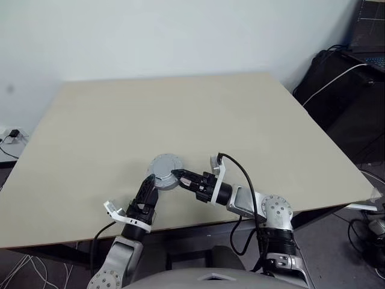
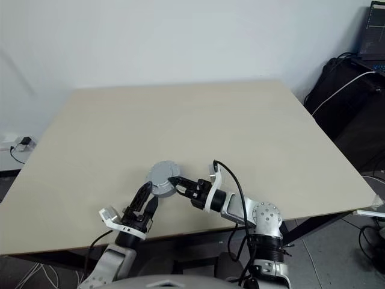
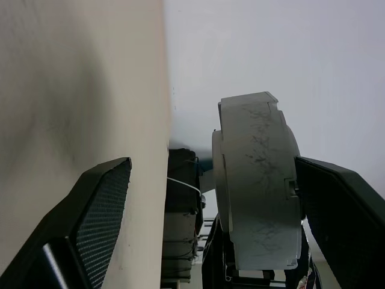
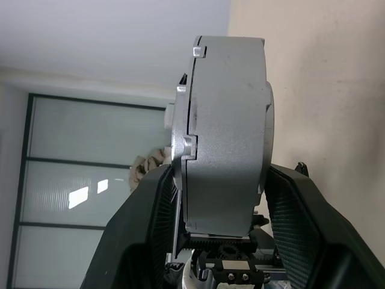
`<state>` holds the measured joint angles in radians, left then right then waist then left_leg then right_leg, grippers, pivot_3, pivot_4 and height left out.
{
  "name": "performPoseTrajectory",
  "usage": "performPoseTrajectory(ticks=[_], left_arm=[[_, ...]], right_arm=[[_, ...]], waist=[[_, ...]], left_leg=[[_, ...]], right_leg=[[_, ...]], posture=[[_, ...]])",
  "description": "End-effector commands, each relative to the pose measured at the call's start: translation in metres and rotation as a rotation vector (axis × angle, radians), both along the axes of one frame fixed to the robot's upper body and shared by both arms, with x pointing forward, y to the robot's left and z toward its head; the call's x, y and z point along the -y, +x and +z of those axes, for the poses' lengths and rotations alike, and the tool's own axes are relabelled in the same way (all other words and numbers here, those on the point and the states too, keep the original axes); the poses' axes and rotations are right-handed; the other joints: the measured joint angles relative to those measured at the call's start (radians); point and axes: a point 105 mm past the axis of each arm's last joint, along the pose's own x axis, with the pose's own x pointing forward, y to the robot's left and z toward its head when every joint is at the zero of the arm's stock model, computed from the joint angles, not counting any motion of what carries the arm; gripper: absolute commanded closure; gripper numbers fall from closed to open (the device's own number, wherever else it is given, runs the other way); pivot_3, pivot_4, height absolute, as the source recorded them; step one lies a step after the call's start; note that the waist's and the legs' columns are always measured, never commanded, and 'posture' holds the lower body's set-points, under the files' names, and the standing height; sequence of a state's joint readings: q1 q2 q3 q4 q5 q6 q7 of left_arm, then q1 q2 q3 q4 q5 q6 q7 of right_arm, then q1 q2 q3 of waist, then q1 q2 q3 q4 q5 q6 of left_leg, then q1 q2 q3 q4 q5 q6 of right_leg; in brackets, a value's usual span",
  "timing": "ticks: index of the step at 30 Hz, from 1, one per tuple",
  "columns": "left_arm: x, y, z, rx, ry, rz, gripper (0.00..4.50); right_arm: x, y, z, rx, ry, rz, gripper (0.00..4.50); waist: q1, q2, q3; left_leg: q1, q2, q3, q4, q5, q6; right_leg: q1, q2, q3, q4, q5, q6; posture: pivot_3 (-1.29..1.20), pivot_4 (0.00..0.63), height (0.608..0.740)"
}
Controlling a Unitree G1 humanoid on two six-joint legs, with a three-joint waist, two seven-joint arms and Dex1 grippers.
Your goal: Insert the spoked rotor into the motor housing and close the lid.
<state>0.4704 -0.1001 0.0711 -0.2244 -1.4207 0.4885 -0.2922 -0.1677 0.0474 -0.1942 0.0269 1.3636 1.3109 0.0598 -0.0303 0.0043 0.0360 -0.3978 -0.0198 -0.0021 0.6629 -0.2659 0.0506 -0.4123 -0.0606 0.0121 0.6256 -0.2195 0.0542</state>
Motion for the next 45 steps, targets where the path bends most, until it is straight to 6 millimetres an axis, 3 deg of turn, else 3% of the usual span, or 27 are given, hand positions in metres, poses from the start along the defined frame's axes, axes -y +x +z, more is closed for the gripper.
performPoseTrajectory(ticks=[1,16,23,32,39,45], left_arm=[[0.026,0.014,0.028,0.120,-0.109,-0.018,0.00],[0.028,0.012,0.039,0.158,-0.114,-0.035,0.00],[0.029,0.011,0.040,0.153,-0.123,-0.032,2.24],[0.028,0.011,0.041,0.150,-0.125,-0.022,2.30],[0.027,0.013,0.042,0.149,-0.108,-0.006,2.34],[0.013,0.022,0.045,0.145,-0.050,0.064,2.35]], right_arm=[[-0.008,-0.002,0.022,0.076,0.068,0.026,2.44],[-0.008,-0.006,0.014,0.058,0.033,0.043,2.44],[-0.006,-0.003,0.008,0.048,0.008,0.029,2.44],[-0.004,0.002,0.008,0.108,-0.047,-0.006,2.44],[0.000,0.003,0.009,0.130,-0.054,-0.017,0.10],[0.013,0.003,0.011,0.246,-0.170,-0.033,0.00]], waist=[[0.000,0.000,0.000],[0.000,0.000,0.000],[0.000,0.000,-0.001],[0.000,0.000,-0.001],[0.002,-0.001,-0.001],[0.004,-0.001,-0.001]], left_leg=[[0.000,0.000,0.000,0.000,0.000,0.000],[0.000,0.000,0.000,0.001,0.000,0.000],[0.001,0.000,0.000,0.002,0.000,0.000],[0.001,0.000,0.000,0.002,0.000,0.000],[0.001,-0.001,0.000,0.003,0.000,0.001],[0.001,-0.001,0.000,0.003,0.000,0.001]], right_leg=[[0.000,0.000,0.000,0.000,0.000,0.000],[0.001,0.000,0.000,0.000,0.000,0.000],[0.001,0.001,0.000,0.000,0.000,0.001],[0.002,0.001,0.001,0.001,0.001,0.001],[0.002,0.000,0.001,0.001,0.001,0.001],[0.002,0.000,0.001,0.001,0.001,0.001]], posture=[[0.00,0.000,0.740],[0.00,0.000,0.740],[0.00,0.000,0.740],[0.00,0.000,0.740],[0.00,0.000,0.740],[0.00,0.000,0.740]])
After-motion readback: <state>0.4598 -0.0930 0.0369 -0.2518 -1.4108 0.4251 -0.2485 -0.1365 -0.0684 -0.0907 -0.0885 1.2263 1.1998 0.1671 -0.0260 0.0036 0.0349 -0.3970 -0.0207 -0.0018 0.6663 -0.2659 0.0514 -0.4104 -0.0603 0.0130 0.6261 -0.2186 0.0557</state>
